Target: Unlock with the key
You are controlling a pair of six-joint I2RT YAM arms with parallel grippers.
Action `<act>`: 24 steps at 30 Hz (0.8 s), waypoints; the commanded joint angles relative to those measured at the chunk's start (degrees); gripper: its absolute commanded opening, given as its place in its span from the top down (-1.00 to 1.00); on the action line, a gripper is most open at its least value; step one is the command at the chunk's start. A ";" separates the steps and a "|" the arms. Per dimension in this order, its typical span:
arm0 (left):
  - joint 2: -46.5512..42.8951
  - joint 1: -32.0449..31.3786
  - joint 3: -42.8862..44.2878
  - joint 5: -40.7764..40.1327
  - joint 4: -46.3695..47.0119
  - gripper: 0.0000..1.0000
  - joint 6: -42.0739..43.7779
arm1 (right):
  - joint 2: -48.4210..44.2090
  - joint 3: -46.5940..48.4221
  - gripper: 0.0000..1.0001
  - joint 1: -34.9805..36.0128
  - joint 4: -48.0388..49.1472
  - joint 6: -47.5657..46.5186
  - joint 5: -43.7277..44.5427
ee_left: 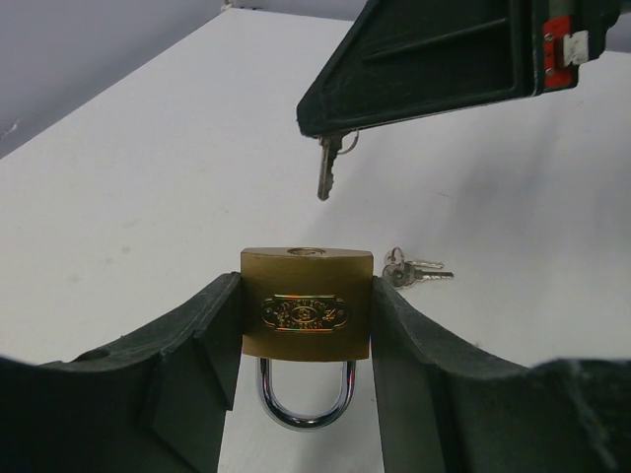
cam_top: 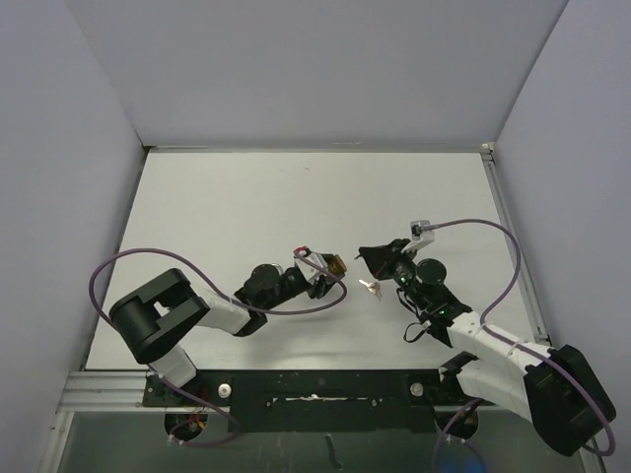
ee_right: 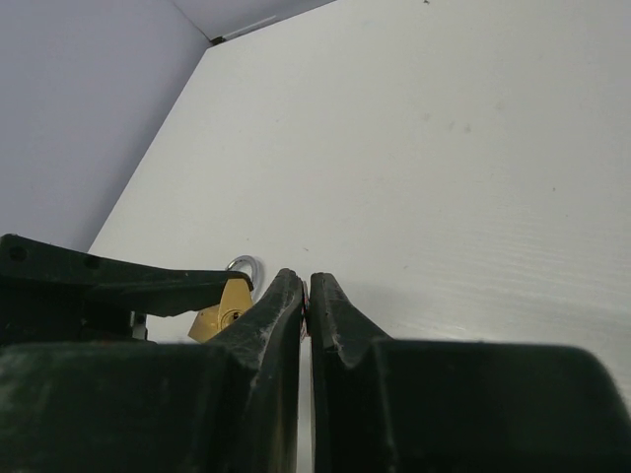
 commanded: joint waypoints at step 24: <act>1.89 -2.30 -0.07 0.77 14.02 1.00 5.38 | 0.42 5.06 1.00 9.92 0.98 -4.43 9.01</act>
